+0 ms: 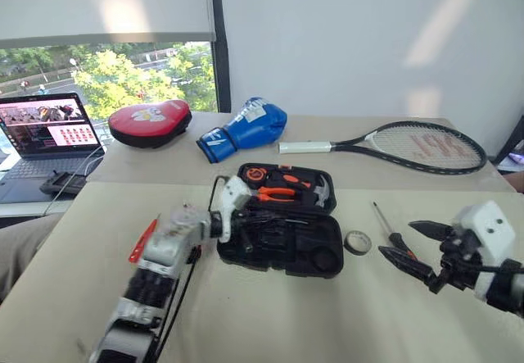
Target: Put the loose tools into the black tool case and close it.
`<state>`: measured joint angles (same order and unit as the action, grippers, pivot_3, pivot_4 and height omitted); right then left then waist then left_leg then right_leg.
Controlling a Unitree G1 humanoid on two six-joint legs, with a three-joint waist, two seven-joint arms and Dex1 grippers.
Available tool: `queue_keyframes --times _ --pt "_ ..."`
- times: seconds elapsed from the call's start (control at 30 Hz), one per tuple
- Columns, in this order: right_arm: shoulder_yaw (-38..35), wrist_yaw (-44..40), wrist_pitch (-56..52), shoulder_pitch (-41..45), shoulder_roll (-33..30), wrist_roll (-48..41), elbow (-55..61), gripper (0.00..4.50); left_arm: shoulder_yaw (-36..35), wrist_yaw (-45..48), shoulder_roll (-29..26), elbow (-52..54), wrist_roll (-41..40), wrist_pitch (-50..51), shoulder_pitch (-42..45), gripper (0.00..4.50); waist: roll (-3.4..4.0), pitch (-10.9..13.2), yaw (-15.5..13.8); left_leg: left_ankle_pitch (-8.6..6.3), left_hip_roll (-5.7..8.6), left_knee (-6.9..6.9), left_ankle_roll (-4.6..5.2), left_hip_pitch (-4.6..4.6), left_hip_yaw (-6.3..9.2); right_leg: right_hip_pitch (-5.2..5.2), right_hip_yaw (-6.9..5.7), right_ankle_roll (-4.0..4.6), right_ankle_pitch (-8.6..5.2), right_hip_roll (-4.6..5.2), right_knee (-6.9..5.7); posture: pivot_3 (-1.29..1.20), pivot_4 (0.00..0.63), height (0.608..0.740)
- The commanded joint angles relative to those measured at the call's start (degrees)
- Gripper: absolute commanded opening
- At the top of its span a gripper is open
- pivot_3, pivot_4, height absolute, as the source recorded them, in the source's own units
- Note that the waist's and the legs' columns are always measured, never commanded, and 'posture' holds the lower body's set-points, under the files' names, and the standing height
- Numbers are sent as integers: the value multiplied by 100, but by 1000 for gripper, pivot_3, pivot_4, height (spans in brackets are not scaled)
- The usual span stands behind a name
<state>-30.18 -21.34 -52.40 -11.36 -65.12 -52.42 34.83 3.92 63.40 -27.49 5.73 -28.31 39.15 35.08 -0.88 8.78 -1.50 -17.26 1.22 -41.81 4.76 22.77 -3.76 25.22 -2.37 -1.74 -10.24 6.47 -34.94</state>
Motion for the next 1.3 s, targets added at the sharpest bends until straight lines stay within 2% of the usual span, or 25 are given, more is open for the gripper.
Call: queue_keyframes --times 0.03,0.13,0.2,0.37,0.5,0.57,0.73,0.77,0.83,0.9,0.97,1.1,1.23,1.3 --pt "861 410 -936 1119 -85 122 -938 4500 -215 390 -472 1031 -863 666 -81 2238 3 1 22 -2 2 2 3 -8 -1 -9 1 4 -3 0 2 0 150 740" --pt "1542 416 -1386 1964 -2 410 -1581 4500 -205 347 -773 1483 -1119 956 -185 3231 4 3 10 -10 6 4 18 -12 -2 -15 3 32 -21 -1 4 0 150 740" --pt "1948 352 -1570 2544 110 646 -2092 4500 -224 249 -893 1772 -1294 1115 -264 3926 4 5 12 -9 13 3 26 -10 -2 -14 0 21 -15 -3 1 0 150 740" --pt "2973 -65 -1614 3553 321 1374 -3082 4500 -233 -161 -922 2154 -1405 1185 -362 3926 5 6 61 -12 24 3 34 -11 -10 -12 -4 -1 -3 -7 3 0 150 740" --pt "3619 -548 -1253 3943 424 2035 -3712 3515 -170 -450 -871 2368 -1419 1177 -504 3948 5 6 68 -11 31 3 33 -10 -13 -11 -6 -9 -4 -8 4 0 150 740" --pt "3733 -754 -1139 4009 461 2238 -3871 2722 -182 -519 -881 2373 -1445 1140 -600 3948 6 6 74 -11 31 3 33 -9 -13 -11 -7 -14 -6 -7 4 0 150 740" --pt "3724 -1132 -717 3999 511 2621 -4012 1030 -228 -585 -941 2395 -1468 1034 -742 3948 6 6 77 -11 31 3 33 -11 -15 -12 -6 -15 -7 -7 4 0 150 740" --pt "3541 -1230 -561 3947 536 2576 -3887 860 -302 -628 -947 2399 -1548 1085 -760 3948 6 6 76 -11 31 3 33 -11 -15 -12 -6 -16 -7 -7 4 0 150 740" --pt "3013 -1592 -225 3834 633 2247 -3435 832 -449 -716 -969 2372 -1504 950 -843 3948 7 6 80 -11 31 3 32 -11 -15 -12 -6 -16 -7 -7 3 0 150 740" --pt "3048 -2236 157 3811 421 2169 -2582 832 -786 -826 -978 2274 -1592 879 -1030 3948 26 18 101 -9 30 4 29 -11 -14 -9 -5 -17 -6 -8 1 0 150 740" --pt "3240 -2591 -89 4111 438 1954 -2054 832 -1229 -639 -751 2096 -2023 636 -1207 3948 37 21 143 -8 27 6 25 -12 -15 -1 2 -19 -5 -9 -3 0 150 740" --pt "4609 -3142 -116 5439 1137 2441 -2044 832 -1806 -91 -1725 2167 -2267 959 -1860 3948 17 33 267 2 2 11 -2 -30 -15 -5 0 -13 -3 -34 -4 0 150 740" --pt "5762 -3826 596 6092 1539 3361 -2681 832 -2165 -217 -2030 2226 -2475 974 -2158 3948 7 40 132 8 -1 26 -13 -39 -7 -8 -16 3 -6 -37 -7 0 150 740" --pt "6106 -4096 990 6273 1649 3767 -3057 832 -2214 -291 -2092 2229 -2505 951 -2217 3948 8 41 73 6 9 24 -10 -32 -5 -4 -22 4 -6 -26 -6 0 150 740"
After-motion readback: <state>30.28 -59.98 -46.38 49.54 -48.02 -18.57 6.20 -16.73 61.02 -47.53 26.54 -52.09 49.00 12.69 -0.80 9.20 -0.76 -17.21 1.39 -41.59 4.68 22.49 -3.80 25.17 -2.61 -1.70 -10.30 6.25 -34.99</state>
